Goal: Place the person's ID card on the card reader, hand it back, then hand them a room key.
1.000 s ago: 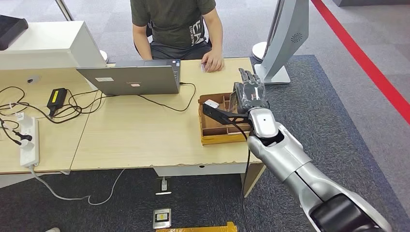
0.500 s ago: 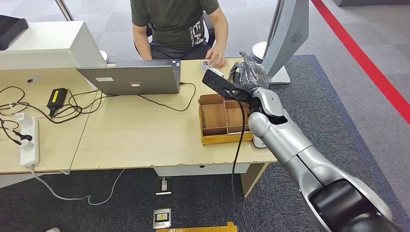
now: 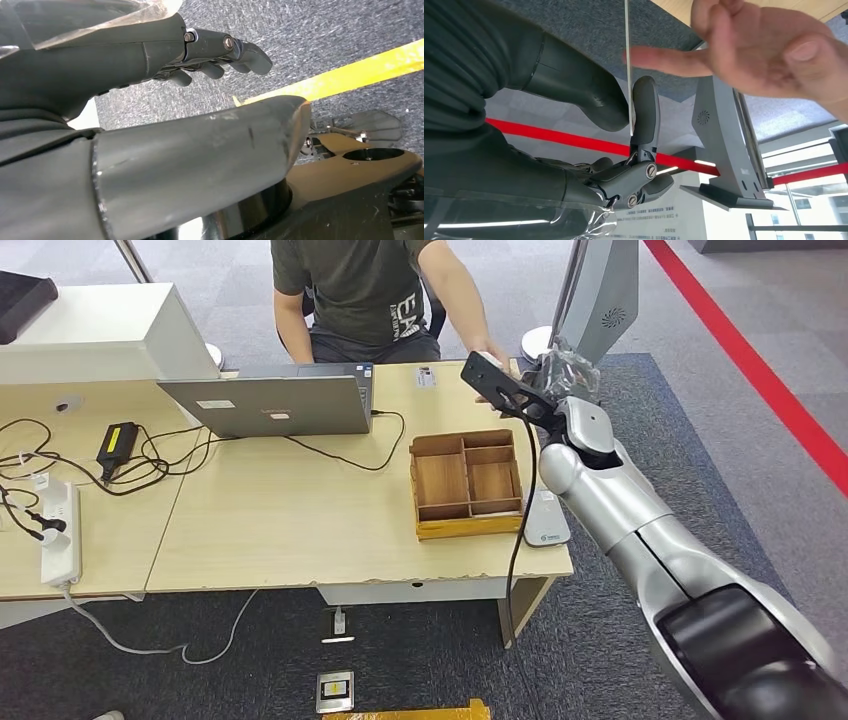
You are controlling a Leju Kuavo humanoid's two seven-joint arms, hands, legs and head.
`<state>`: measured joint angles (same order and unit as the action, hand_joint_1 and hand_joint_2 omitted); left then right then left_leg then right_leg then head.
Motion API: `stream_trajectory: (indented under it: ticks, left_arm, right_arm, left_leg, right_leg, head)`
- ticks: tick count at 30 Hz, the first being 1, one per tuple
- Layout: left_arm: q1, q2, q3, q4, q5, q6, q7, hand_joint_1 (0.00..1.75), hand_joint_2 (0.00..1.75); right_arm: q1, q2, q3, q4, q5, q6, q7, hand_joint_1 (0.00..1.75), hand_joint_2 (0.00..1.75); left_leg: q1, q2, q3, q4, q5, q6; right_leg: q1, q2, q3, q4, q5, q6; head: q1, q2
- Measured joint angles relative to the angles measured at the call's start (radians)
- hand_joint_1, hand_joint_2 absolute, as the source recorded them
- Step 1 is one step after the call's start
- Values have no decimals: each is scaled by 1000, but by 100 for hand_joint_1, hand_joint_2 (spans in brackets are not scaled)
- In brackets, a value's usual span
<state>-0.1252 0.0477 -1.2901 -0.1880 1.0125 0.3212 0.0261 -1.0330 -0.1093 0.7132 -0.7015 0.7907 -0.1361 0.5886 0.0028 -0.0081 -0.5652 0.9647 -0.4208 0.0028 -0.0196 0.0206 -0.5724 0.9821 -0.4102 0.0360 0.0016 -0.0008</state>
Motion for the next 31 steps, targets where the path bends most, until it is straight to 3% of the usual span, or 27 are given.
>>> stream_trajectory:
  ticks: [15,16,17,19,20,21,25,31]
  left_arm:
    - [-1,0,0,0,8,8,2,0,0]
    - [-1,0,0,0,6,7,6,0,0]
    - [-1,0,0,0,4,6,10,0,0]
    - [-1,1,0,0,1,7,11,0,0]
    - [-1,1,0,0,0,8,11,0,0]
    - [-1,1,0,0,0,10,11,0,0]
    - [0,2,0,0,3,16,11,0,0]
    - [0,4,1,0,20,17,14,0,0]
  right_arm:
    - [0,1,29,-20,-1,9,17,174,175]
    - [0,-2,29,-26,1,9,21,158,175]
    - [0,-4,30,-32,4,10,26,114,175]
    - [1,-12,31,-47,30,7,45,27,87]
    - [2,-16,32,-55,54,0,55,0,44]
    - [3,-21,35,-64,82,-11,62,0,0]
    - [7,-39,44,-85,153,-29,52,0,0]
    - [12,-54,49,-91,155,-44,20,0,0]
  left_leg:
    - [0,0,0,0,0,0]
    - [0,0,0,0,0,0]
    - [0,0,0,0,0,0]
    - [0,0,0,0,0,0]
    - [0,0,0,0,0,0]
    - [0,0,0,0,0,0]
    - [0,0,0,0,0,0]
    - [0,0,0,0,0,0]
  right_leg:
    - [0,0,0,0,0,0]
    - [0,0,0,0,0,0]
    - [0,0,0,0,0,0]
    - [0,0,0,0,0,0]
    - [0,0,0,0,0,0]
    - [0,0,0,0,0,0]
    - [0,0,0,0,0,0]
    - [0,0,0,0,0,0]
  head:
    - [0,0]
    - [0,0]
    - [0,0]
    - [0,0]
    - [0,0]
    - [0,0]
    - [0,0]
    - [0,0]
